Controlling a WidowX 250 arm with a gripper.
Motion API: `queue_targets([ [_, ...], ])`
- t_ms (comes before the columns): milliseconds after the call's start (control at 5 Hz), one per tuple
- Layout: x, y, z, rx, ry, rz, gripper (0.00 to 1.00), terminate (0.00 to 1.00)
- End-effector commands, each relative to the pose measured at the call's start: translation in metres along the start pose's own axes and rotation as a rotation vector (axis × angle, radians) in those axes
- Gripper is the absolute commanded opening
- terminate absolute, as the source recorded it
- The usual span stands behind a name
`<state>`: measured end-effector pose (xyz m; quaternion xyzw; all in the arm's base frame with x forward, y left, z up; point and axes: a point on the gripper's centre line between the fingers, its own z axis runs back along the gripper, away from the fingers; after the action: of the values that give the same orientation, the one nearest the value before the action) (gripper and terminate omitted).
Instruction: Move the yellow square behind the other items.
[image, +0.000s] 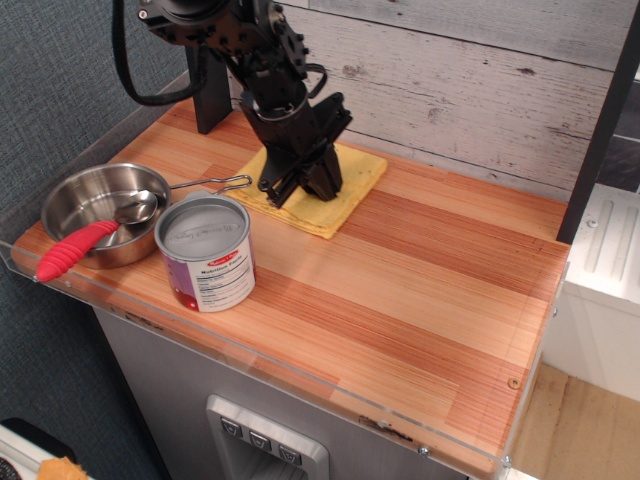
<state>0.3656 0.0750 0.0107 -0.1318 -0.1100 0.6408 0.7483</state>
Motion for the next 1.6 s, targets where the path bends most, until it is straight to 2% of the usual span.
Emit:
queue_targets([
  [0,0.014,0.003,0.009,-0.023,-0.003,-0.008,0.00,0.00],
  [200,0.014,-0.001,0.012,-0.030,-0.014,-0.021,1.00,0.00],
  [800,0.010,-0.023,0.040,-0.174,0.007,-0.085,1.00,0.00],
  [1400,0.002,-0.037,0.088,-0.256,-0.035,-0.196,1.00,0.00],
])
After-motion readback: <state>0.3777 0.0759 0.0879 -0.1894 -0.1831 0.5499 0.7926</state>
